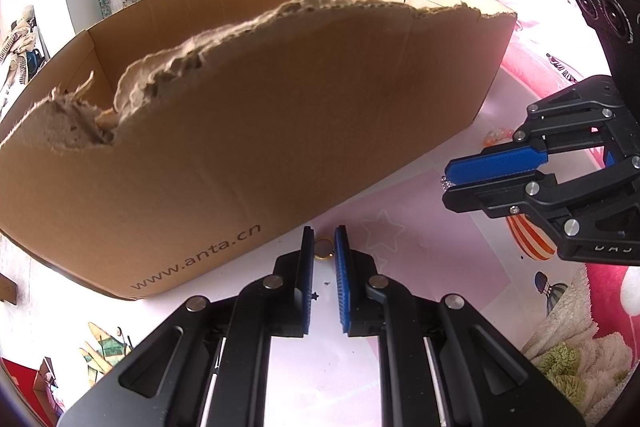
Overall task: Organize jewelry
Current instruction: 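Lift the ladder charm with the right gripper while the left gripper holds the ring, then carry the ring and ladder charm over the box and open both grippers, then move the open right gripper to the pink-orange bead bracelet on the bed, then close the right gripper on the bead bracelet and lift it, then carry the bead bracelet into the box and open the right gripper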
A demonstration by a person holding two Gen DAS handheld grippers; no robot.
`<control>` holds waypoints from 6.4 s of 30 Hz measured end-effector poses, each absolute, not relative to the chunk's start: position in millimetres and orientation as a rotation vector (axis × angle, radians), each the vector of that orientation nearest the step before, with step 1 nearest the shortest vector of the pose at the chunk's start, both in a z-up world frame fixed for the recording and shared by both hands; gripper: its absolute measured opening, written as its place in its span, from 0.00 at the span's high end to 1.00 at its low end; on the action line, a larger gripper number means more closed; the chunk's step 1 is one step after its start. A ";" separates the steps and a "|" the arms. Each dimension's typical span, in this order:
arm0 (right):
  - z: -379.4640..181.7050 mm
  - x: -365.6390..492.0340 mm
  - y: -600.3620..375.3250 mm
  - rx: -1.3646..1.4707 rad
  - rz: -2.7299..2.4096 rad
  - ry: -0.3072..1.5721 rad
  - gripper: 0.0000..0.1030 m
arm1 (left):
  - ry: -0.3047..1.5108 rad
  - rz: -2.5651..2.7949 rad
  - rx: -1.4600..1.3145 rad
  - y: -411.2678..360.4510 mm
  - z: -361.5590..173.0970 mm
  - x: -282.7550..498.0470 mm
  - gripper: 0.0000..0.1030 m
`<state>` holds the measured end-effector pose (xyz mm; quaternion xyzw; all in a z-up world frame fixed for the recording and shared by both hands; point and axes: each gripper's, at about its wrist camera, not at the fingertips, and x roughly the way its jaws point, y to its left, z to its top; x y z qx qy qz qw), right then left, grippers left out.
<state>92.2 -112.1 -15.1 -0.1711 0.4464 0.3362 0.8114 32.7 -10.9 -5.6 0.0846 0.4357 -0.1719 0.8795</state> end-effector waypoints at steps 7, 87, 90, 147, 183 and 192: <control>-11.7 89.6 -118.8 -0.321 0.703 0.941 0.90 | 0.905 -0.354 0.187 -13.9 -3.9 30.5 0.90; -2.8 74.6 -273.3 0.295 0.334 0.943 0.80 | 0.858 -0.822 -0.024 -76.8 36.9 22.6 0.78; -14.0 77.7 -271.4 0.310 0.326 0.976 0.80 | 0.889 -0.763 -0.003 -94.2 15.3 34.9 0.78; -23.3 80.7 -157.0 0.052 0.512 1.020 0.93 | 0.865 -0.490 0.175 -69.9 -14.0 28.8 0.91; 69.7 192.9 -94.6 0.175 0.864 1.174 0.93 | 0.813 -0.377 0.261 43.6 108.6 105.0 0.90; 57.2 205.2 -93.3 0.202 0.807 1.298 0.90 | 0.942 -0.313 0.275 57.0 70.5 128.8 0.70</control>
